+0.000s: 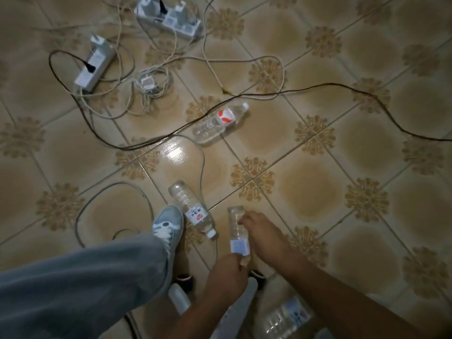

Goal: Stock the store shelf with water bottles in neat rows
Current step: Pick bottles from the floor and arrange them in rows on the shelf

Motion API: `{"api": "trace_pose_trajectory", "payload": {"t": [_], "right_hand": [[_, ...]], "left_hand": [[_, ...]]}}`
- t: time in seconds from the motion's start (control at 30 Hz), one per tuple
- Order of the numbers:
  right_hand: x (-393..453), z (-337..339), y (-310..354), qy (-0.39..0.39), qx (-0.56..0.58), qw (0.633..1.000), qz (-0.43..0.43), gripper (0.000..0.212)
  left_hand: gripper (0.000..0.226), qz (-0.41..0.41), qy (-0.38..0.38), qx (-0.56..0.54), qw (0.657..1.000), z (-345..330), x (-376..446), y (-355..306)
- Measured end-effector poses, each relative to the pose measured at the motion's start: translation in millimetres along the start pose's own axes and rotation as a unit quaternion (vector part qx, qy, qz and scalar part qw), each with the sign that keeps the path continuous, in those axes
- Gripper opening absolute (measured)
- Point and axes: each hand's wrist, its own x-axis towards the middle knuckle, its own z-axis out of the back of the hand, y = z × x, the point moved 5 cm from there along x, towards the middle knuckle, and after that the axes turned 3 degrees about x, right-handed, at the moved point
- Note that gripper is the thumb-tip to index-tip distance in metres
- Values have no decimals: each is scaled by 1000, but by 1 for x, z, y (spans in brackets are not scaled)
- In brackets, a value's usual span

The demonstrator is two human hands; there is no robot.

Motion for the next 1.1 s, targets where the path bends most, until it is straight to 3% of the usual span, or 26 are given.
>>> {"api": "trace_pose_trajectory", "payload": {"t": [0.13, 0.23, 0.37, 0.6, 0.67, 0.73, 0.8, 0.87, 1.0, 1.1], "right_hand": [[28, -56, -19, 31, -127, 986, 104, 46], [38, -79, -28, 4, -291, 934, 208, 31], [51, -102, -42, -13, -381, 867, 320, 27], [56, -105, -50, -41, -386, 869, 308, 36], [50, -93, -51, -75, -350, 887, 291, 32], [41, -72, -57, -96, -274, 929, 228, 38], [31, -55, -74, -94, -156, 975, 124, 43], [9, -34, -91, -110, 20, 994, 1, 42], [-54, 32, -104, -271, 252, 914, -165, 40], [-110, 81, -104, -356, 355, 839, -208, 36]], "left_hand": [[36, 25, -26, -47, 998, -2, 38, 30], [24, 44, -33, -53, 997, -10, 60, 45], [25, 54, -21, -68, 996, -22, 75, 55], [32, 85, -24, -27, 996, -14, 70, 68], [36, 90, -16, -21, 996, -3, 65, 69], [35, 78, -30, -34, 996, 10, 62, 65], [31, 64, -54, -48, 995, 25, 58, 54], [34, 51, -66, -48, 995, 40, 53, 33], [51, -3, -71, -55, 996, 55, 32, -40], [60, -98, -47, -118, 987, 47, 5, -117]]}}
